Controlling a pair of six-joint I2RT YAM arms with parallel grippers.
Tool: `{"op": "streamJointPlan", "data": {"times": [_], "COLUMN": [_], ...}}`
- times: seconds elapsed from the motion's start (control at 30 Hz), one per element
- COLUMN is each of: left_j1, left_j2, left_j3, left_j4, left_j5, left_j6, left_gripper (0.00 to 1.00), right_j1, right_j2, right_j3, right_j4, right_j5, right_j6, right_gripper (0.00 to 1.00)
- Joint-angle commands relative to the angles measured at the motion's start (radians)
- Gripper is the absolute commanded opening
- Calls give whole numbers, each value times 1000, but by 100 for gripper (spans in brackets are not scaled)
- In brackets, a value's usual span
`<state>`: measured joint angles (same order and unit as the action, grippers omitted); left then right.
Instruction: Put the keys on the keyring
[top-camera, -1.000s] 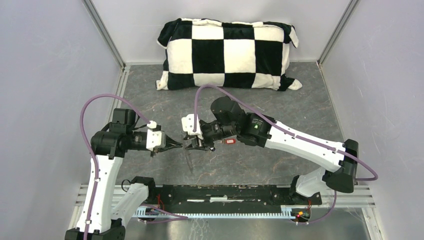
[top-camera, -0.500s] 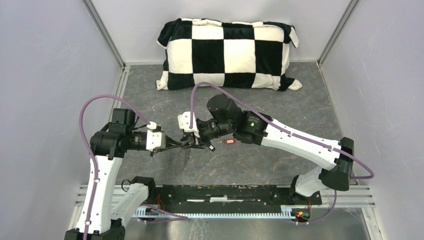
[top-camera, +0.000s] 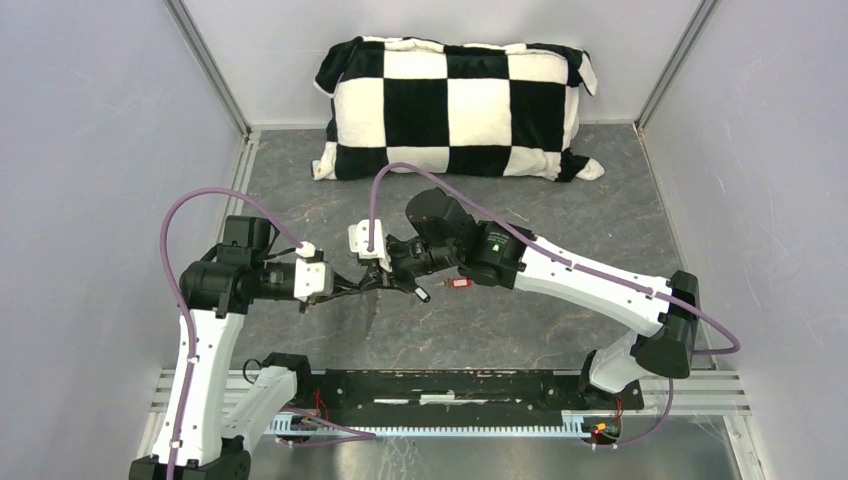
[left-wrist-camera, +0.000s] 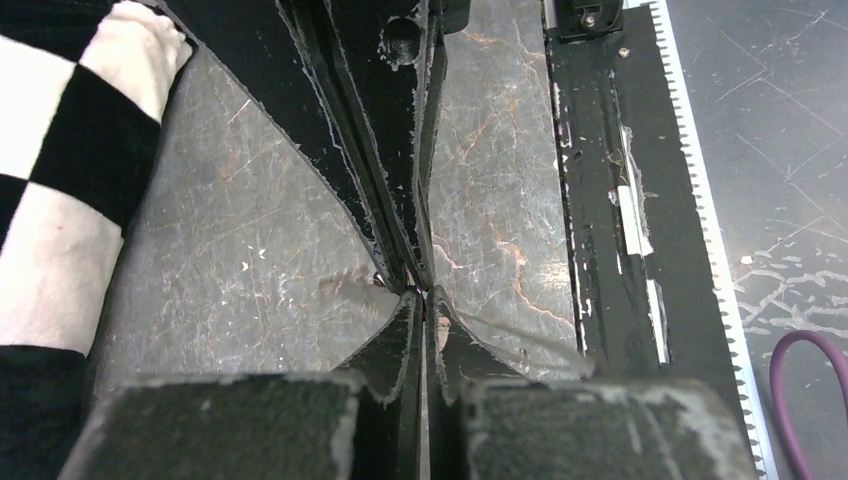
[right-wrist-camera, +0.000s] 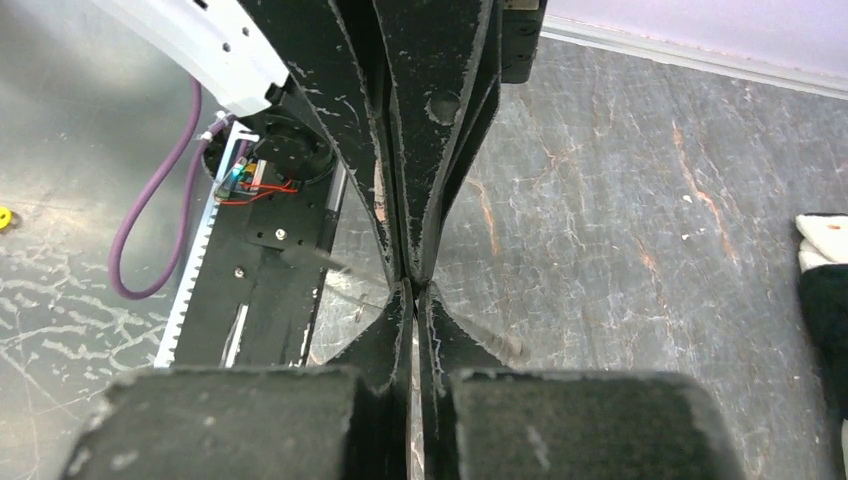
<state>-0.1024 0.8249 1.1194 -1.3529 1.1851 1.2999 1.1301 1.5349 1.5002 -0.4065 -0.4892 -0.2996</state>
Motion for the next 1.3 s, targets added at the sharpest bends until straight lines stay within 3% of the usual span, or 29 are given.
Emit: {"op": "streamJointPlan", "data": {"times": [0.0, 0.03, 0.17, 0.23, 0.47, 0.7, 0.8, 0.9, 0.97, 1.27], "left_j1": [-3, -3, -2, -2, -2, -2, -3, -2, -2, -3], "left_j2": [-4, -4, -2, 3, 4, -43, -60, -64, -61, -44], "left_j3": [52, 55, 67, 70, 33, -39, -64, -69, -67, -75], "left_j4": [6, 6, 21, 26, 34, 158, 228, 271, 304, 382], "left_j5": [55, 56, 37, 25, 87, 142, 138, 142, 162, 248], "left_j6": [29, 26, -17, -40, -115, -307, -382, -424, -455, -582], "left_gripper": [2, 3, 26, 30, 31, 28, 30, 47, 52, 49], "right_j1": [0, 0, -16, -41, -81, -82, -82, -81, -78, -49], "right_j2": [-52, -79, -231, -287, -355, -332, -320, -306, -299, -262], "right_j3": [-39, -85, -321, -431, -649, -744, -757, -767, -773, -785], "right_j4": [118, 168, 452, 605, 985, 1286, 1349, 1394, 1416, 1489], "right_j5": [104, 114, 114, 80, 12, 2, 0, -8, -8, 26], "right_j6": [25, 30, 100, 168, 405, 587, 620, 647, 662, 683], "right_gripper": [0, 1, 0, 0, 0, 1, 1, 1, 1, 1]}}
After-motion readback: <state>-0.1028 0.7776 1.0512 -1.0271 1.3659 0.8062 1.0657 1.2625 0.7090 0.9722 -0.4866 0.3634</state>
